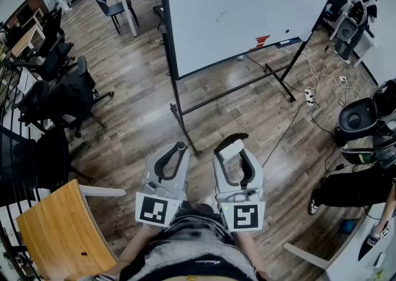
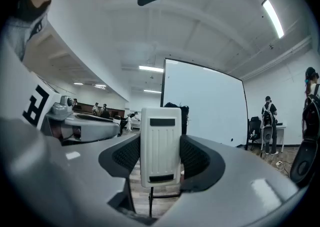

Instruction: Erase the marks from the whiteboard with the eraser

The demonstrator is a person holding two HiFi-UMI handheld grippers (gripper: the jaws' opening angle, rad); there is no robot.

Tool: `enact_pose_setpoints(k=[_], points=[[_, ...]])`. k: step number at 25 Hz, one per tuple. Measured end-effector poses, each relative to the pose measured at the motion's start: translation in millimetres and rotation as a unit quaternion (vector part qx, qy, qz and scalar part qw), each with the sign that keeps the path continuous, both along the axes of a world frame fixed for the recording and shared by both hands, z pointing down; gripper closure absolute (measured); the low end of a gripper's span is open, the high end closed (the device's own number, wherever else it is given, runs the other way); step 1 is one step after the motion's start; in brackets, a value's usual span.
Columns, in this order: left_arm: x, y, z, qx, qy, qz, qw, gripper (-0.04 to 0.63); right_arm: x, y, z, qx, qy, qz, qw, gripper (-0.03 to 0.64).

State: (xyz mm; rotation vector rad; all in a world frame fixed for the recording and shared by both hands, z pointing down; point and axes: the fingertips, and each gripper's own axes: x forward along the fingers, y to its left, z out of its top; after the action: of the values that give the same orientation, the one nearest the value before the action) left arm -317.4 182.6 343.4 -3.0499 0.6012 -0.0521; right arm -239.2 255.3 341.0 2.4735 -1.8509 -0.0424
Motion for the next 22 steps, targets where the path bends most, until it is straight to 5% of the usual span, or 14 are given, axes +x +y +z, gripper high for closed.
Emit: enact_pose_setpoints(k=[22], points=[[82, 19, 4, -0.008, -0.008, -0.019, 0.9998, 0.52, 87, 21, 2, 0.014, -0.025, -0.004, 1.0, 0.368]])
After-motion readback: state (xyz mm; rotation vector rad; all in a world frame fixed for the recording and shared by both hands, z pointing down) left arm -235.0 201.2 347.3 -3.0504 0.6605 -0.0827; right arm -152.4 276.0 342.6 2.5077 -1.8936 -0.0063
